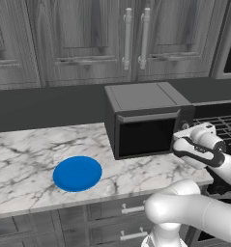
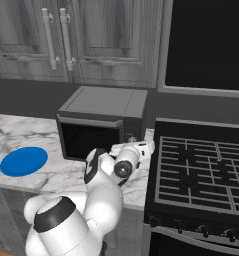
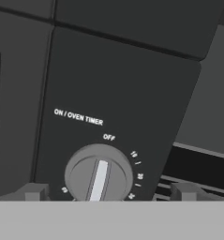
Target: Pick up the bagel from the plate, place it on the toaster oven rack, close the door, and set the timer.
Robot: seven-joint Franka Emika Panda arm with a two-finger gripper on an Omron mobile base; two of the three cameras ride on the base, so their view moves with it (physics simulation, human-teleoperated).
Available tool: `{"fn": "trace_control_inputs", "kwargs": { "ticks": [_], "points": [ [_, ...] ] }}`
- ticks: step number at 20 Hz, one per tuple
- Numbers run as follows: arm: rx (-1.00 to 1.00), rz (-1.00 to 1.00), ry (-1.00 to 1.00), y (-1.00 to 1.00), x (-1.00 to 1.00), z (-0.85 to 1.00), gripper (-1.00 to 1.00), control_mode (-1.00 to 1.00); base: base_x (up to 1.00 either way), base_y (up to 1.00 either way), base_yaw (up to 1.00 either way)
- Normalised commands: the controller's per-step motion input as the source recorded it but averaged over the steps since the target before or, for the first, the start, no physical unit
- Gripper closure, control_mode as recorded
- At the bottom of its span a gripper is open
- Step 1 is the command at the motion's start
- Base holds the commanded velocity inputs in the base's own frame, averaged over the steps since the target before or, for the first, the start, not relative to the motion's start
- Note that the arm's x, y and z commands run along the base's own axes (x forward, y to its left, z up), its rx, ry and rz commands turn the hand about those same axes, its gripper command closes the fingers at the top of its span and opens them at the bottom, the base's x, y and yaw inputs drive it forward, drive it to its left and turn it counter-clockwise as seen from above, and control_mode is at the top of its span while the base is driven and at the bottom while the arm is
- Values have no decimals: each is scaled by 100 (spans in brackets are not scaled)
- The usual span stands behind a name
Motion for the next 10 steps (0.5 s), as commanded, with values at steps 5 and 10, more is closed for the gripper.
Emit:
{"fn": "trace_control_inputs", "kwargs": {
  "ticks": [5, 10],
  "points": [
    [0, 0, -5, -16, 17, 0, -100, -100, 0, 0, 0],
    [0, -1, -5, -8, 20, 0, -100, -100, 0, 0, 0]
  ]
}}
